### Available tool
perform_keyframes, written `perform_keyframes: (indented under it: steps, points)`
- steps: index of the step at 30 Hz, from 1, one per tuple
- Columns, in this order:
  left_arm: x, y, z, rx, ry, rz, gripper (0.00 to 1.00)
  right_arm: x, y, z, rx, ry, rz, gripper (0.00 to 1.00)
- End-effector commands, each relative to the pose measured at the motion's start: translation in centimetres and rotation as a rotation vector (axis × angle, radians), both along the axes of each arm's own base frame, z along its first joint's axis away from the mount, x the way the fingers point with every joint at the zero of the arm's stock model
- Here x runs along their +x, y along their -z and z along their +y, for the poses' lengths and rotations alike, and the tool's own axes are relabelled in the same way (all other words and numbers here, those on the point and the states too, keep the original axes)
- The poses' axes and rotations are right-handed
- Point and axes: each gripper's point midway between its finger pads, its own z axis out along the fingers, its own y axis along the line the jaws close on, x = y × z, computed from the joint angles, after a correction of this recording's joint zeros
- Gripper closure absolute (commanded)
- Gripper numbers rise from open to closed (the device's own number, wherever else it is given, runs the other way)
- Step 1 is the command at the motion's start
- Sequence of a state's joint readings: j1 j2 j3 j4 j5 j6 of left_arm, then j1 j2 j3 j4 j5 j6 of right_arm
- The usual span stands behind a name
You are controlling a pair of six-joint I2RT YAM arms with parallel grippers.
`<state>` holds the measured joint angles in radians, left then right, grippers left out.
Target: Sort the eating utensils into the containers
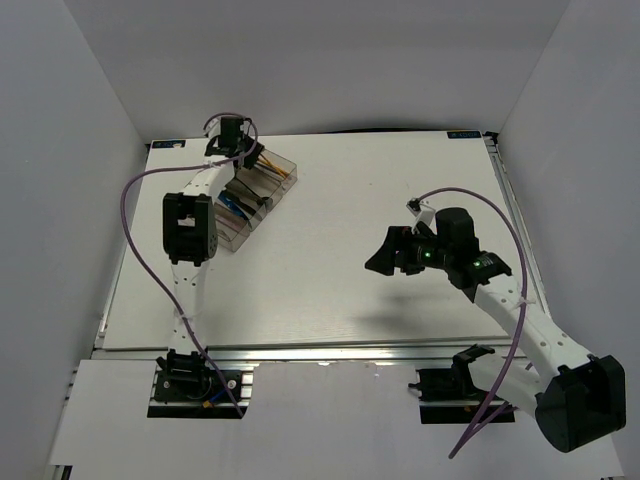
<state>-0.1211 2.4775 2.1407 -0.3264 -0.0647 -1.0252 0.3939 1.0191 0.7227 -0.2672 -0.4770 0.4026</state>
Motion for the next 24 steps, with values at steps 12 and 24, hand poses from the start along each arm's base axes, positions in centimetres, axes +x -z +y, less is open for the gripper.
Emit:
perform_keyframes:
  steps: [12, 24]
  points:
    - [-5.4, -19.7, 1.7, 0.154, 0.026, -0.269, 0.02, 1.3, -3.5, -1.1, -0.048, 0.040, -0.127, 0.11]
    - [-29.3, -27.7, 11.5, 0.727, -0.022, -0.242, 0.02, 2.2, -11.6, -10.3, -0.302, 0.455, -0.344, 0.11]
